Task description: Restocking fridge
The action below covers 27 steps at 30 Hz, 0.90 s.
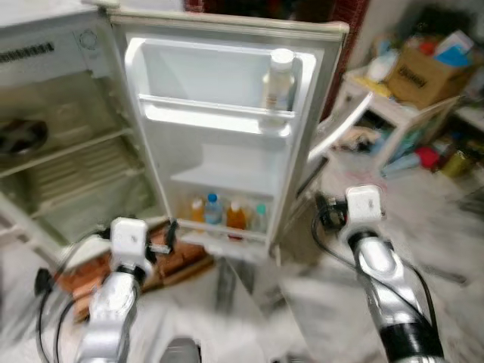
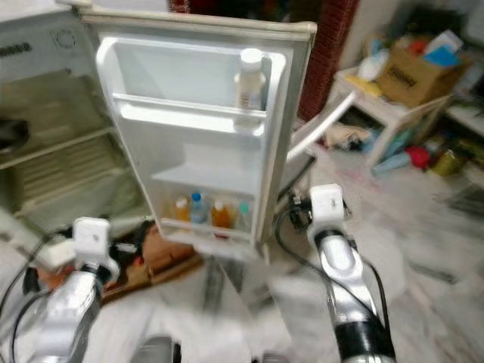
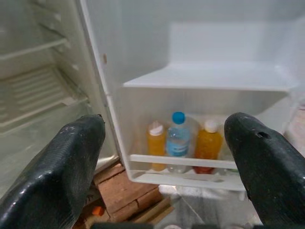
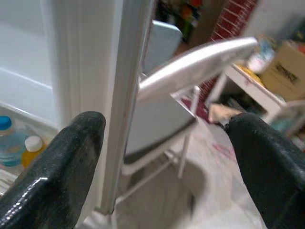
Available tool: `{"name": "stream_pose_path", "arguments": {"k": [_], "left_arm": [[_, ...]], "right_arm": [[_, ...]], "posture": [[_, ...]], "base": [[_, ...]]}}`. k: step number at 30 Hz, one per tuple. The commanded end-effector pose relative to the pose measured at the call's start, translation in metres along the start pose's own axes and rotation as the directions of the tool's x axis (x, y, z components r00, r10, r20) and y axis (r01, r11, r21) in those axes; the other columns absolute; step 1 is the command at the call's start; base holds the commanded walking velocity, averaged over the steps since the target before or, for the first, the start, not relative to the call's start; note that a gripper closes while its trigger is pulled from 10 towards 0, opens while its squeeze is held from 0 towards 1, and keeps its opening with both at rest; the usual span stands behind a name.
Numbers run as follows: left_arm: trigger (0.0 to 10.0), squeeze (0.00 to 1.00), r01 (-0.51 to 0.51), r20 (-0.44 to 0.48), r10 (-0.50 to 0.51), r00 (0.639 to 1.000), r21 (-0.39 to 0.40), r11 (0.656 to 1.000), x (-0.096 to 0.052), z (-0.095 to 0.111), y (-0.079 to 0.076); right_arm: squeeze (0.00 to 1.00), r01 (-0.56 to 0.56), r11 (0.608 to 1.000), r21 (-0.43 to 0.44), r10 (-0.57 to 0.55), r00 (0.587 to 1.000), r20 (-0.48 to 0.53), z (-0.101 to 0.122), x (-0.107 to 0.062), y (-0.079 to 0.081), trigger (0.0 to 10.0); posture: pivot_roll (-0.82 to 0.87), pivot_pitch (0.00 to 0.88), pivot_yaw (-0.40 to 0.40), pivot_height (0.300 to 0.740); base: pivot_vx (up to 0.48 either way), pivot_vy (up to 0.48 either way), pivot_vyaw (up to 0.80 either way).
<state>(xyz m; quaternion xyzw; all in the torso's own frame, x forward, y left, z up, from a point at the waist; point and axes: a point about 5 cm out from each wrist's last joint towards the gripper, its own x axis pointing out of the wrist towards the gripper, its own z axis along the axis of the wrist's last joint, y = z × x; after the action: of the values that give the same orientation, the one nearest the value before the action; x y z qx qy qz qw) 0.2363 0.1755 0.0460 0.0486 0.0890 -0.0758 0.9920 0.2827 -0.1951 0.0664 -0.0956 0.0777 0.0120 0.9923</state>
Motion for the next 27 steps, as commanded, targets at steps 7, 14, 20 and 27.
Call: {"name": "stream_pose_path", "arguments": {"k": [7,14,20,27], "left_arm": [[10.0,0.0,0.0,0.003,0.0,1.0,0.017,1.0,0.002,0.002,0.001],[10.0,0.0,0.003,-0.001,-0.002,1.0,0.02,1.0,0.001,0.0,-0.001],[10.0,0.0,0.009,0.001,-0.009,1.0,0.023,1.0,0.002,0.0,-0.001],[10.0,0.0,-0.008,0.002,0.008,1.0,0.038,0.999,0.002,0.001,0.001]], "right_arm": [[0.0,-0.026,1.0,-0.015,0.026,0.999,0.028,0.007,0.003,0.003,10.0],[0.0,-0.029,1.0,-0.006,0.029,0.999,0.032,0.009,0.006,0.003,10.0],[0.0,-0.082,0.996,-0.046,0.084,0.995,0.048,0.012,0.008,0.011,10.0],[0.0,-0.118,0.993,-0.019,0.119,0.99,0.072,0.017,0.009,0.018,10.0]], "posture": [[0.06,0.0,-0.028,0.74],[0.06,0.0,-0.029,0.74],[0.06,0.0,-0.028,0.74],[0.06,0.0,-0.026,0.74]], "base": [[0.0,-0.48,0.65],[0.0,-0.48,0.14],[0.0,-0.48,0.13],[0.0,-0.47,0.8]]}}
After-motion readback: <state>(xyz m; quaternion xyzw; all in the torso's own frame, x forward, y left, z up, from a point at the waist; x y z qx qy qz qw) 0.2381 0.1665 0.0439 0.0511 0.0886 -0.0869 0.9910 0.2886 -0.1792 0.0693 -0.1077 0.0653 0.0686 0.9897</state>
